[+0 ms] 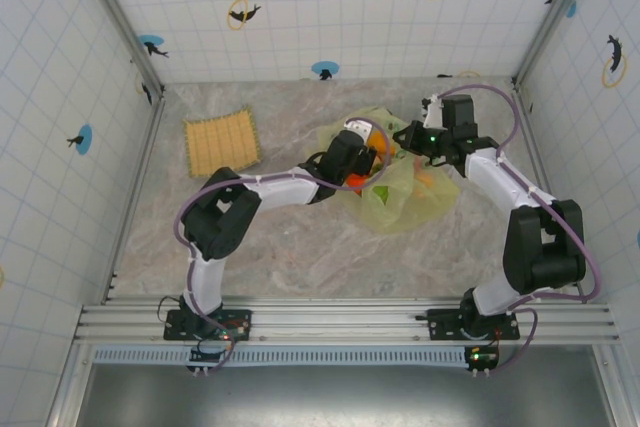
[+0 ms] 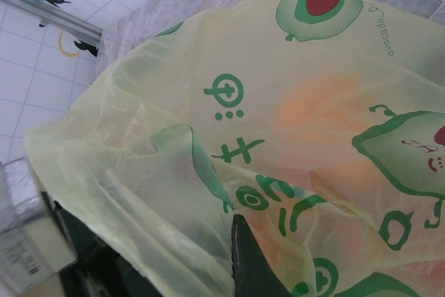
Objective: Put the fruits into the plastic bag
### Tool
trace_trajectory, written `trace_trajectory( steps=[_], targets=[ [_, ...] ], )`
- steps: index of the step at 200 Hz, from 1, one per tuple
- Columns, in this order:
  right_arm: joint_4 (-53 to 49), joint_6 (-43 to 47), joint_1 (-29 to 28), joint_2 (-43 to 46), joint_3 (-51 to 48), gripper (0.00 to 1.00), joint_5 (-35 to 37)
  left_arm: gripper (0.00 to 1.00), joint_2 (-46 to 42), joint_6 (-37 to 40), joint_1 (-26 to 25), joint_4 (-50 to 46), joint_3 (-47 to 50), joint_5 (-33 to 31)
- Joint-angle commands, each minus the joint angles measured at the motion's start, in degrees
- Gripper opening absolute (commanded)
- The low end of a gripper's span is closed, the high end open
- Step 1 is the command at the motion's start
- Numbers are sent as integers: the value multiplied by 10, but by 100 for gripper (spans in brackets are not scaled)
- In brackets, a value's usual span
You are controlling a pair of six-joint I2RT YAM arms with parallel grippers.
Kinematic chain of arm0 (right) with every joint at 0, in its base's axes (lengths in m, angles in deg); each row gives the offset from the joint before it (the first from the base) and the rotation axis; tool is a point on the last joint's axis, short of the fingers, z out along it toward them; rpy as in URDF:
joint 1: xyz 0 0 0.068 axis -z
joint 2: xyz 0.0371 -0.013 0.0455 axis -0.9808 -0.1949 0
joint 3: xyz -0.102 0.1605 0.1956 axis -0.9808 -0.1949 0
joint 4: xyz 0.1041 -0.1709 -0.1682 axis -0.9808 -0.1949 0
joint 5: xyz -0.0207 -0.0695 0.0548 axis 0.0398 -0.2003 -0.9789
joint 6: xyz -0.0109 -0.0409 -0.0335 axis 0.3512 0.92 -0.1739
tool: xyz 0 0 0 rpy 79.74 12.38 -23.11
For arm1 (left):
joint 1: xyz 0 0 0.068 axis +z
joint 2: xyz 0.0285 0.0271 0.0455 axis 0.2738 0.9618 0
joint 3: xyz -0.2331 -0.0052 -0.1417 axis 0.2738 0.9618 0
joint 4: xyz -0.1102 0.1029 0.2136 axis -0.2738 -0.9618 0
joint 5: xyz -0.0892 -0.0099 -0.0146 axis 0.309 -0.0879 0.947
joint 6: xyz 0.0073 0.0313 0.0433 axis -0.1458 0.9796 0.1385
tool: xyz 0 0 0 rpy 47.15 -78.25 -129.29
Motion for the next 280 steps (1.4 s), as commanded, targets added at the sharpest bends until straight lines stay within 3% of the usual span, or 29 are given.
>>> trace_trajectory(
  steps=[1, 118, 141, 178, 202, 280],
  targets=[
    [0, 2, -3, 0, 18, 0, 3, 76, -63, -14, 1, -16, 23, 43],
    [13, 0, -5, -15, 12, 0, -1, 77, -262, -28, 1, -90, 138, 274],
    [11, 3, -5, -14, 12, 0, 1, 78, -313, -19, 1, -105, 156, 254],
    [9, 6, -5, -14, 13, 0, 1, 83, -396, 4, 5, -112, 216, 134],
    [10, 6, -5, -15, 12, 0, -2, 86, -397, -11, 31, -123, 231, 69],
    [15, 3, -5, -18, 9, 0, -1, 88, -211, -51, 76, -137, 139, 124]
  ],
)
